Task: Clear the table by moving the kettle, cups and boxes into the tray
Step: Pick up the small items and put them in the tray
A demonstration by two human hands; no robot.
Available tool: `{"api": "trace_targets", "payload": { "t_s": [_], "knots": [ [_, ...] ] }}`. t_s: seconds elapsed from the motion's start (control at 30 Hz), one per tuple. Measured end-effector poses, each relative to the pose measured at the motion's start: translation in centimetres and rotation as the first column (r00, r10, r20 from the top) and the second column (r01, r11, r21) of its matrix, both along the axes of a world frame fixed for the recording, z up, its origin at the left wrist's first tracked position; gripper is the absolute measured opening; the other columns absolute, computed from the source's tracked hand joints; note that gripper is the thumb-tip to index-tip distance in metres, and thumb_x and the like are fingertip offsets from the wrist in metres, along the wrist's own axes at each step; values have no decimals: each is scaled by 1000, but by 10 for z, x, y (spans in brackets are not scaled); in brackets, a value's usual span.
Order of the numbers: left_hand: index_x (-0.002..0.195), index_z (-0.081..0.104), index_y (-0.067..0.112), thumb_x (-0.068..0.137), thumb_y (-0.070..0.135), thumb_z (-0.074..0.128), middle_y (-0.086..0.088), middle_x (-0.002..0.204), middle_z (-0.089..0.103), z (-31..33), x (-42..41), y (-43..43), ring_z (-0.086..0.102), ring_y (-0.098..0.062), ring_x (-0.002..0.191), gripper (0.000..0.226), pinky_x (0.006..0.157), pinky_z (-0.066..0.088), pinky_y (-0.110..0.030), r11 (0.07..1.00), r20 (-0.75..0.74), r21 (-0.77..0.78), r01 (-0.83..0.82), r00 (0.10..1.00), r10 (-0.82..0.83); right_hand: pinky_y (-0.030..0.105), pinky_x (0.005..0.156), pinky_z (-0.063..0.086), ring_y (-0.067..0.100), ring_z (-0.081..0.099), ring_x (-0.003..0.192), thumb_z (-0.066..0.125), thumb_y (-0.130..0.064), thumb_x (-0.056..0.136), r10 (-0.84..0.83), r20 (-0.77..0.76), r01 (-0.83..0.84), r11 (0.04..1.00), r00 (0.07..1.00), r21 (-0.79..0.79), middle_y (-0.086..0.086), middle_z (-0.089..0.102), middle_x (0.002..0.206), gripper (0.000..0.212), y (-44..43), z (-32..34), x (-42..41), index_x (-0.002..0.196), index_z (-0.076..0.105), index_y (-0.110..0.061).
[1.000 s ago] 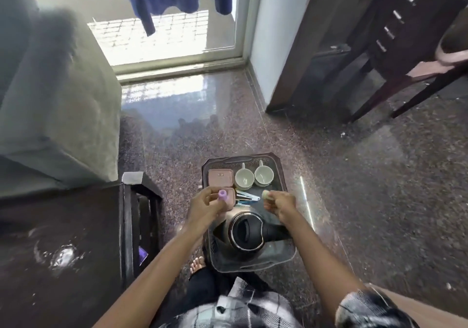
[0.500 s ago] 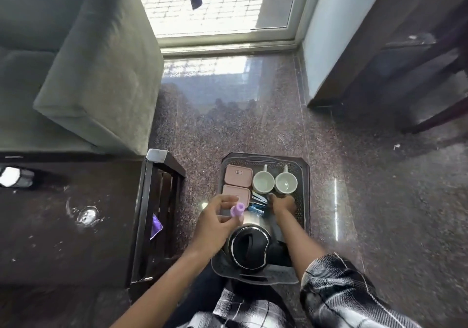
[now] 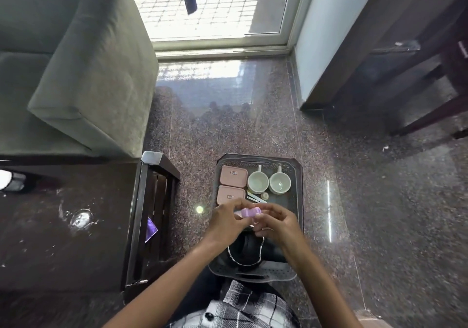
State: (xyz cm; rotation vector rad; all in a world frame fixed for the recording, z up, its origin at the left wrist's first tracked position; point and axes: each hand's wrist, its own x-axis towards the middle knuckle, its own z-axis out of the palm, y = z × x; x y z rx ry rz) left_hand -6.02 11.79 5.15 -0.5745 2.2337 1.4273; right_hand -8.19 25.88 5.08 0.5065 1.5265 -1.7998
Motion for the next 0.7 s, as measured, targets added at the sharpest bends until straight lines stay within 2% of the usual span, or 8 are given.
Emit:
{"api": "trace_targets", "payload": {
  "t_s": [0.07,0.13,0.23,0.3,0.37,0.47,0.6,0.7],
  "knots": [
    [102,65,29,78,31,73,7,96,71,0,-1,4,68,-10,79,25,67,49,-16,998,-17,-44,55,998,-56,17,48,50,11,58,48,64,4,81,-33,-59,38,996,998,77,7,64,61,7,3,-2,1,85,65,-2],
    [123,56,24,81,22,69,0,116,66,1,-1,8,68,-11,84,44,74,51,-17,999,-21,-7,51,998,-51,17,45,49,11,57,46,66,2,80,-46,-93,59,988,995,143,8,63,59,5,9,-12,-3,80,64,-2],
    [130,49,23,87,14,60,1,126,59,4,-1,8,66,-10,83,46,75,46,-9,998,-3,57,28,1000,-28,25,48,49,19,54,53,69,-2,78,40,-164,29,918,986,396,8,59,60,13,24,-53,-20,71,61,-8],
    [119,57,25,89,13,57,5,120,63,3,0,5,63,-8,82,33,82,50,-18,996,11,87,24,1000,-25,33,59,48,22,56,62,71,-11,75,254,-149,-108,772,956,626,7,61,65,11,33,-89,-30,70,61,-9],
    [103,61,30,89,12,56,7,108,68,0,4,2,64,-11,85,24,89,52,-30,993,31,116,15,999,-18,32,65,46,25,60,72,68,-20,76,489,-20,-304,572,872,762,11,65,75,14,37,-117,-34,76,63,-8],
    [95,62,32,90,9,55,9,99,69,-3,10,-4,66,-11,87,25,86,53,-28,987,52,157,-40,998,32,33,69,45,32,64,90,65,-26,79,619,102,-454,444,779,772,18,69,96,18,33,-143,-34,84,63,-8],
    [92,62,33,89,6,55,10,95,70,-3,17,-14,67,-13,84,28,73,47,-21,984,53,140,-111,993,104,33,72,48,33,64,94,60,-23,81,622,110,-450,422,775,787,21,68,101,20,17,-155,-38,88,64,-5],
    [91,62,34,89,5,54,9,95,70,-2,22,-19,67,-14,85,30,72,45,-20,977,64,145,-154,987,146,31,75,48,33,63,100,59,-18,83,613,111,-448,430,782,784,22,68,104,21,6,-158,-41,94,65,-1]
  ]
}}
